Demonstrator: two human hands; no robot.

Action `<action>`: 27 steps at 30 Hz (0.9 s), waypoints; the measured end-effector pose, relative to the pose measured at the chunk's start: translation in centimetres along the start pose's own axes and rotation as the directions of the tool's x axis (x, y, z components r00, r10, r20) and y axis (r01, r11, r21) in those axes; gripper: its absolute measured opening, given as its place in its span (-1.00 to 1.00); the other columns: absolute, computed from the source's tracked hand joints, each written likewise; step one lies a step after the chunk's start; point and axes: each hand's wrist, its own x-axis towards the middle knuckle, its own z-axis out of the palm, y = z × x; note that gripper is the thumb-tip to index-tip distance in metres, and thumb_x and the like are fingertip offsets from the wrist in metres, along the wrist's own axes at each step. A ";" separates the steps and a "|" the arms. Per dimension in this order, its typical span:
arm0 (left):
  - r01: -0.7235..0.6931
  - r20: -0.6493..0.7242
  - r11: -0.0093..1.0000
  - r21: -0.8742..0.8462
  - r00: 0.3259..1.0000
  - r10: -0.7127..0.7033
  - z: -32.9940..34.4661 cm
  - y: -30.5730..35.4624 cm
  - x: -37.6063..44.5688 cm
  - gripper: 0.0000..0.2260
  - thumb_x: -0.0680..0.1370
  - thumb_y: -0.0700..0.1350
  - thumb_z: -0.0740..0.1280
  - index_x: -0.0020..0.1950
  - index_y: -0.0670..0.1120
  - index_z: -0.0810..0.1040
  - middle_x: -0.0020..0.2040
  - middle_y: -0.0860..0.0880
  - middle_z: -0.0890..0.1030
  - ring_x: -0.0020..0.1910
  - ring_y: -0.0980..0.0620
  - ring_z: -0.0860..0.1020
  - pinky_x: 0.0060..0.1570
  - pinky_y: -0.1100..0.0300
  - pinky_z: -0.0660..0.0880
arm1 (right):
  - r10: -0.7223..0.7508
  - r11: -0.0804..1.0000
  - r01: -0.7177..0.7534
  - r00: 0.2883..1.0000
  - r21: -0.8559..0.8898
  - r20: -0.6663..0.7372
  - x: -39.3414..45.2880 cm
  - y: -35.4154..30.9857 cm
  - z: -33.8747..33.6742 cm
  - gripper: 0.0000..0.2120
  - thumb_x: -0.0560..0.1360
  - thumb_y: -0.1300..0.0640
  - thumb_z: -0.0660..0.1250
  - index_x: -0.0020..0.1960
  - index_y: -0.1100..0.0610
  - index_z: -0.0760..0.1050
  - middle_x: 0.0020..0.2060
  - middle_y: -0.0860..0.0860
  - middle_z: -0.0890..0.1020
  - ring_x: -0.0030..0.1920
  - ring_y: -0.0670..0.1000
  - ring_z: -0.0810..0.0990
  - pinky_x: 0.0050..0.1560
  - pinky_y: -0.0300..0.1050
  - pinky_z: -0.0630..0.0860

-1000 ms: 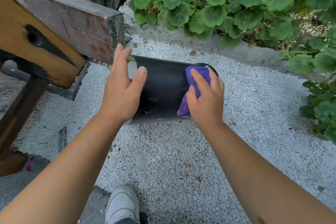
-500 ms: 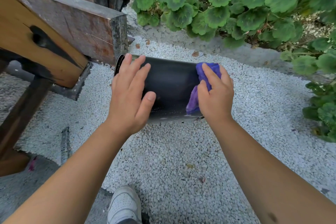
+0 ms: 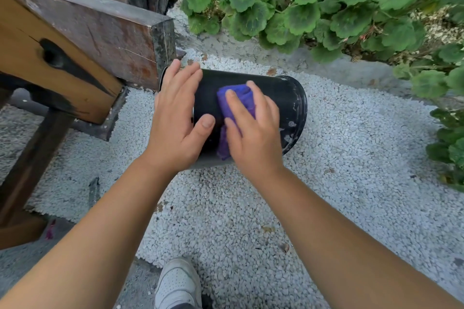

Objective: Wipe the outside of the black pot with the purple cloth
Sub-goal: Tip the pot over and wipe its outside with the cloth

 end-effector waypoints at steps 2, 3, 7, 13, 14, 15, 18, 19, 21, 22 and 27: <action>-0.016 -0.001 0.999 0.044 1.000 0.017 -0.1 -0.2 -0.1 -0.17 0.60 0.34 -0.08 0.43 -0.40 0.33 0.46 -0.31 0.34 0.54 -0.36 0.11 0.52 -0.03 0.03 | 0.077 0.996 -0.077 0.997 -0.034 0.011 -0.2 1.6 -0.4 -0.63 0.54 0.18 0.31 0.34 0.19 0.52 0.38 0.31 0.40 0.27 0.33 0.40 0.30 0.12 0.38; -0.015 0.007 0.998 0.053 1.000 0.015 -0.2 -0.2 -0.2 -0.17 0.59 0.34 -0.06 0.43 -0.39 0.33 0.46 -0.31 0.34 0.54 -0.35 0.10 0.52 -0.02 0.02 | 0.118 0.992 -0.117 0.993 -0.041 0.010 -0.2 2.3 -0.6 -0.63 0.54 0.18 0.30 0.34 0.17 0.51 0.39 0.30 0.40 0.28 0.33 0.40 0.29 0.09 0.37; 0.019 0.061 1.000 -0.006 0.998 -0.018 -0.2 -0.4 0.1 -0.23 0.59 0.32 0.06 0.51 -0.30 0.25 0.54 -0.21 0.25 0.59 -0.24 -0.03 0.54 0.07 -0.03 | 0.242 0.970 -0.242 0.970 -0.033 0.000 0.0 4.6 -1.5 -0.62 0.55 0.18 0.32 0.37 0.11 0.50 0.42 0.22 0.39 0.32 0.27 0.37 0.29 0.18 0.40; 0.068 0.058 0.963 -0.260 0.997 -0.055 0.5 -1.7 -4.1 -0.29 0.61 0.15 0.20 0.57 -0.28 0.06 0.62 -0.18 -0.12 0.61 -0.14 -0.06 0.37 0.13 0.36 | 0.312 0.950 -0.310 0.949 -0.036 0.050 0.0 5.6 -1.5 -0.55 0.55 -0.06 0.21 0.43 -0.09 0.41 0.52 0.02 0.30 0.51 0.24 0.14 0.46 0.25 0.19; 0.083 0.083 0.961 -0.263 0.994 -0.063 0.7 -1.8 -5.0 -0.26 0.61 0.15 0.20 0.58 -0.27 0.00 0.62 -0.15 -0.18 0.61 -0.14 -0.06 0.37 0.18 0.35 | 0.325 0.946 -0.324 0.944 -0.026 0.056 0.0 5.9 -1.5 -0.54 0.55 -0.09 0.19 0.45 -0.12 0.38 0.53 -0.01 0.27 0.52 0.23 0.11 0.48 0.18 0.15; 0.097 0.104 0.961 -0.259 0.992 -0.072 0.8 -1.8 -5.6 -0.24 0.61 0.17 0.19 0.59 -0.25 -0.05 0.62 -0.12 -0.23 0.61 -0.14 -0.05 0.37 0.21 0.34 | 0.340 0.940 -0.340 0.938 -0.009 0.062 -0.2 6.1 -1.5 -0.52 0.54 -0.10 0.19 0.46 -0.14 0.35 0.54 -0.03 0.25 0.53 0.21 0.10 0.47 0.09 0.12; 0.101 0.121 0.967 -0.233 0.990 -0.074 0.9 -1.8 -5.9 -0.21 0.61 0.18 0.19 0.60 -0.23 -0.12 0.61 -0.11 -0.27 0.60 -0.18 -0.08 0.42 0.10 0.32 | 0.335 0.941 -0.338 0.939 0.028 0.074 -0.3 7.2 -2.1 -0.50 0.53 -0.07 0.26 0.46 -0.13 0.34 0.52 -0.02 0.27 0.46 0.14 0.19 0.37 -0.09 0.15; 0.102 0.131 0.970 -0.220 0.989 -0.074 0.8 -1.6 -5.5 -0.20 0.61 0.18 0.18 0.60 -0.25 -0.13 0.61 -0.14 -0.27 0.60 -0.21 -0.11 0.44 -0.04 0.30 | 0.324 0.944 -0.328 0.943 0.033 0.080 -0.1 7.5 -2.3 -0.50 0.52 -0.04 0.29 0.45 -0.12 0.36 0.51 -0.02 0.29 0.42 0.12 0.22 0.34 -0.11 0.17; 0.105 0.148 0.975 -0.195 0.986 -0.077 0.5 -1.0 -5.1 -0.18 0.60 0.19 0.17 0.57 -0.32 -0.12 0.60 -0.20 -0.27 0.59 -0.26 -0.15 0.40 -0.32 0.25 | 0.320 0.944 -0.325 0.943 0.053 0.089 0.4 7.9 -2.6 -0.51 0.52 0.03 0.33 0.43 -0.11 0.40 0.48 -0.04 0.32 0.35 0.09 0.27 0.30 -0.16 0.20; 0.108 0.157 0.976 -0.187 0.984 -0.079 0.5 -0.6 -4.9 -0.17 0.60 0.20 0.17 0.57 -0.34 -0.12 0.59 -0.23 -0.27 0.58 -0.27 -0.16 0.38 -0.37 0.23 | 0.328 0.940 -0.334 0.941 0.065 0.087 0.5 8.0 -2.8 -0.52 0.52 0.06 0.35 0.42 -0.11 0.41 0.47 -0.08 0.33 0.33 0.08 0.28 0.29 -0.21 0.19; 0.240 0.144 0.944 -0.228 0.967 -0.211 -0.6 1.5 -4.3 -0.17 0.57 0.18 0.22 0.61 -0.19 -0.15 0.62 -0.08 -0.26 0.60 -0.05 -0.19 0.43 -0.31 0.20 | 0.359 0.925 -0.370 0.926 0.090 0.121 1.5 7.6 -3.8 -0.52 0.47 0.03 0.34 0.38 -0.16 0.46 0.38 -0.16 0.35 0.29 -0.02 0.32 0.30 -0.40 0.11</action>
